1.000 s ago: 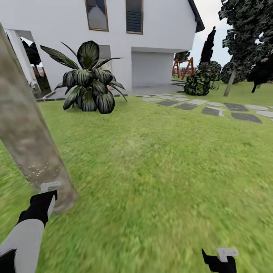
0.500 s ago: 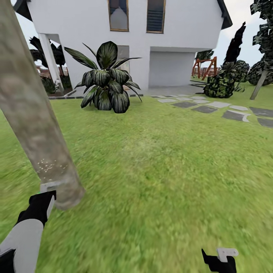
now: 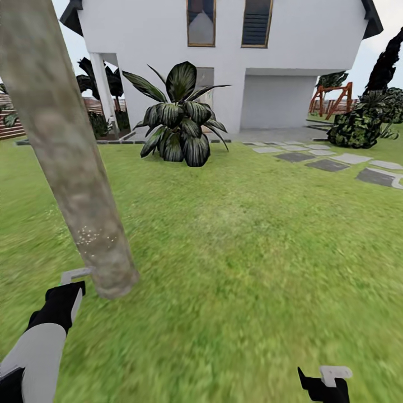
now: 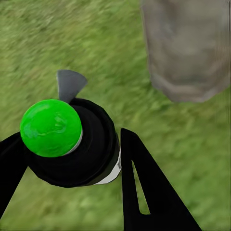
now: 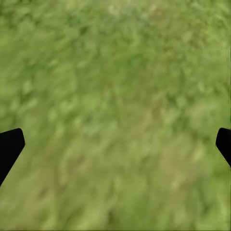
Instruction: In the garden, pick up the pesticide atomizer on the floor and spray pesticide onto both trees until each tree trunk is fully covered.
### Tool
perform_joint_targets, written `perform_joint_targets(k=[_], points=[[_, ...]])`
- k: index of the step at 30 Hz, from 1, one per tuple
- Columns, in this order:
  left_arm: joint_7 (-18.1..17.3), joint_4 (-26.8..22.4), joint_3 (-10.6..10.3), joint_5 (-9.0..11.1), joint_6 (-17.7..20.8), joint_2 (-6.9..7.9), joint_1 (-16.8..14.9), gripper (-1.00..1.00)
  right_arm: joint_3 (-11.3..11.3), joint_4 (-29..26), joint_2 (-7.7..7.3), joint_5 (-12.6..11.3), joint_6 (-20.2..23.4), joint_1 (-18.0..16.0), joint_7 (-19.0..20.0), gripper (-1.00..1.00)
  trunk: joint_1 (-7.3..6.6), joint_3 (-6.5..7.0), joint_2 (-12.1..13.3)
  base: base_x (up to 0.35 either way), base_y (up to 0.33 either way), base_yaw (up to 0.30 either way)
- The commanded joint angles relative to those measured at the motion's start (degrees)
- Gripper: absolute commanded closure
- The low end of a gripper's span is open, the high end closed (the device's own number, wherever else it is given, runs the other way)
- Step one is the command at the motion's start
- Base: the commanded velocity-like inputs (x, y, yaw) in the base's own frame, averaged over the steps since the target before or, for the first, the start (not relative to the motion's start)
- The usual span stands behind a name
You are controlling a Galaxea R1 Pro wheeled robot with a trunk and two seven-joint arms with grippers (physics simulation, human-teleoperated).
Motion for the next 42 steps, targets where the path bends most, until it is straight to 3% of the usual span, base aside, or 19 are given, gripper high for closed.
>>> perform_joint_targets(k=[1, 11, 22, 42], points=[[-0.02, -0.06, 0.04, -0.36, 0.27, -0.04, -0.05, 1.0, -0.5, -0.01, 0.0, 0.22, -0.24, -0.07, 0.46, -1.0, 0.01, -0.05, -0.02, 0.215, -0.101, 0.015], [-0.27, -0.06, 0.0, -0.35, 0.27, -0.11, -0.05, 1.0, -0.46, -0.01, 0.0, 0.22, -0.24, -0.07, 0.46, -1.0, 0.01, -0.05, -0.02, 0.229, -0.162, 0.019], [-0.32, -0.06, -0.09, -0.35, 0.27, -0.26, -0.05, 1.0, -0.47, -0.01, -0.01, 0.22, -0.24, -0.07, 0.46, -1.0, 0.01, -0.05, -0.02, 0.034, -0.227, 0.231], [-0.02, -0.06, -0.09, -0.35, 0.27, -0.76, -0.05, 1.0, -0.52, -0.1, -0.07, 0.22, -0.24, -0.07, 0.46, -1.0, 0.01, -0.05, -0.02, 0.22, -0.2, 0.013]])
